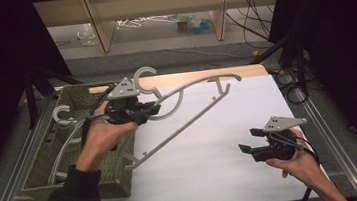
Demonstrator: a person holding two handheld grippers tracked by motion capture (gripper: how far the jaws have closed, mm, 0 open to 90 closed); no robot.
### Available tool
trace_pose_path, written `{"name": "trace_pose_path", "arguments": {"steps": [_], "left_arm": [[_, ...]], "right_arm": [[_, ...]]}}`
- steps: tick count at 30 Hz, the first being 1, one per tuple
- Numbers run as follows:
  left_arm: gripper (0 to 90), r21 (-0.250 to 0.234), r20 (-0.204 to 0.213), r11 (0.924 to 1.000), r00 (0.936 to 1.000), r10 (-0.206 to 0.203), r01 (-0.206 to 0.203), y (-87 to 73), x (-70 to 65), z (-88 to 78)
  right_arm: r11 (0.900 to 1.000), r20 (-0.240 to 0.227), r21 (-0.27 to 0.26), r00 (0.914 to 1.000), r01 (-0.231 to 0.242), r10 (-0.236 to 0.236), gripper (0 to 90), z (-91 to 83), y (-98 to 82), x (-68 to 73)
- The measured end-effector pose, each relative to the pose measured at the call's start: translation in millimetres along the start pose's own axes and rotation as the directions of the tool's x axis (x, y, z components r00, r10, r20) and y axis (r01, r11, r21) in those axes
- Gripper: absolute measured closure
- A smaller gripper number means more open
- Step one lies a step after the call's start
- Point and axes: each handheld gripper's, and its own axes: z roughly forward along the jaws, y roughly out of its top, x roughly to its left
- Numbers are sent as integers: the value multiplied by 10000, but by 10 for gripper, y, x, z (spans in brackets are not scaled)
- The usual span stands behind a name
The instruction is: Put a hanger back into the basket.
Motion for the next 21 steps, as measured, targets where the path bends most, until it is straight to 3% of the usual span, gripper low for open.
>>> {"name": "trace_pose_path", "arguments": {"steps": [6, 8, 13, 14, 16, 17, 18, 21], "left_arm": [[813, -219, -745, 9997, 9971, -155, 139, 25, 229, -322], [813, -152, -1088, 9999, 9941, -4, -13, 28, 324, -436], [813, 243, -2151, 9997, 9765, 119, -69, -29, 545, -680], [813, 214, -2450, 9998, 9695, 35, 17, -58, 601, -722], [813, 317, -2614, 9995, 9652, 81, 2, -118, 707, -787], [813, 23, -2716, 9996, 9621, -252, 268, -147, 727, -783], [814, 221, -2799, 9996, 9600, -118, 187, -184, 780, -818], [814, 66, -3011, 9981, 9520, -559, 607, -320, 893, -848]], "right_arm": [[10000, -130, 79, 9999, -21, 22, 301, 30, -30, 3], [9999, -109, 108, 9999, -2, 4, 294, 39, -41, 10], [10000, -100, 84, 9999, 38, -38, 293, 37, -48, 6], [10000, -102, 88, 9999, 35, -34, 293, 37, -50, 5], [9998, -94, 168, 9999, -52, 54, 293, 37, -55, 7], [9997, -146, 203, 9998, -119, 122, 293, 36, -56, 9], [9997, -146, 189, 9998, -142, 145, 293, 40, -58, 12], [9997, -155, 201, 9998, -138, 141, 293, 40, -57, 11]]}}
